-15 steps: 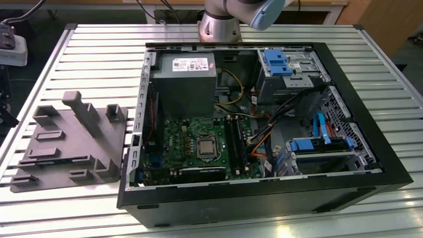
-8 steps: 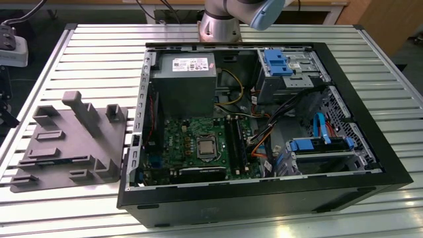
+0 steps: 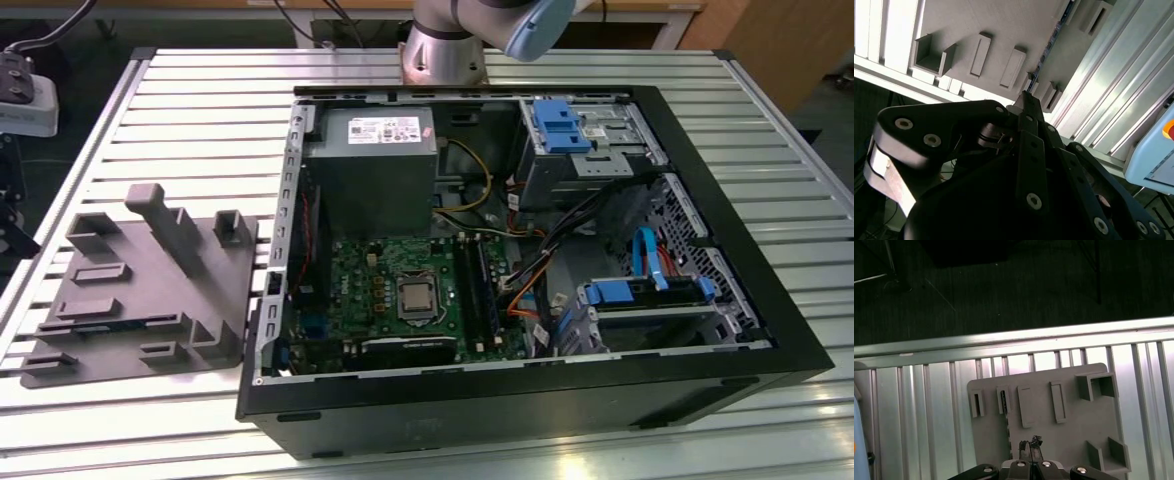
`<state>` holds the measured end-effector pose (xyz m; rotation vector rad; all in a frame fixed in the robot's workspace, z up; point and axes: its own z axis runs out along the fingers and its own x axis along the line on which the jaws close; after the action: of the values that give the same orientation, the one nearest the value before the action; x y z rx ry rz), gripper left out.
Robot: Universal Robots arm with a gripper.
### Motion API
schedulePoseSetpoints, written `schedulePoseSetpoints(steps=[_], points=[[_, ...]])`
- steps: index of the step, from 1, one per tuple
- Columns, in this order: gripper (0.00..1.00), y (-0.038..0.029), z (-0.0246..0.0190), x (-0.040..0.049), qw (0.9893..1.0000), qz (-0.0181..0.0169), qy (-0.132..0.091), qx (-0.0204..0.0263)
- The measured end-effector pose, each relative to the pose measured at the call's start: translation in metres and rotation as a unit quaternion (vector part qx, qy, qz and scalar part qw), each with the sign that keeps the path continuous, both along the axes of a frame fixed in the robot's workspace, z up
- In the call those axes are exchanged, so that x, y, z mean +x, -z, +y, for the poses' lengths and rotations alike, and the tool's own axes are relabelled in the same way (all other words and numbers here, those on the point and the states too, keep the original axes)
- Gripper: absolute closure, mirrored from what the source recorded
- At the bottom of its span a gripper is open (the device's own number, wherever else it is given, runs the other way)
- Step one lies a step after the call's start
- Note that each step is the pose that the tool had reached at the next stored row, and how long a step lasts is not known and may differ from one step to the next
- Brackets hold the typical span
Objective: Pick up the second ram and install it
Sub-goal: 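Pick up the second ram and move it above second insertion slot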
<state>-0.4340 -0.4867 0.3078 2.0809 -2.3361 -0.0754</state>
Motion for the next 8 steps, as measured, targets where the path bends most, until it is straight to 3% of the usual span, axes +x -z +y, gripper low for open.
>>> schedulePoseSetpoints(steps=[8], points=[[0.89,0.0022,0.0,0.0,1.0,0.0001,0.0,0.0]])
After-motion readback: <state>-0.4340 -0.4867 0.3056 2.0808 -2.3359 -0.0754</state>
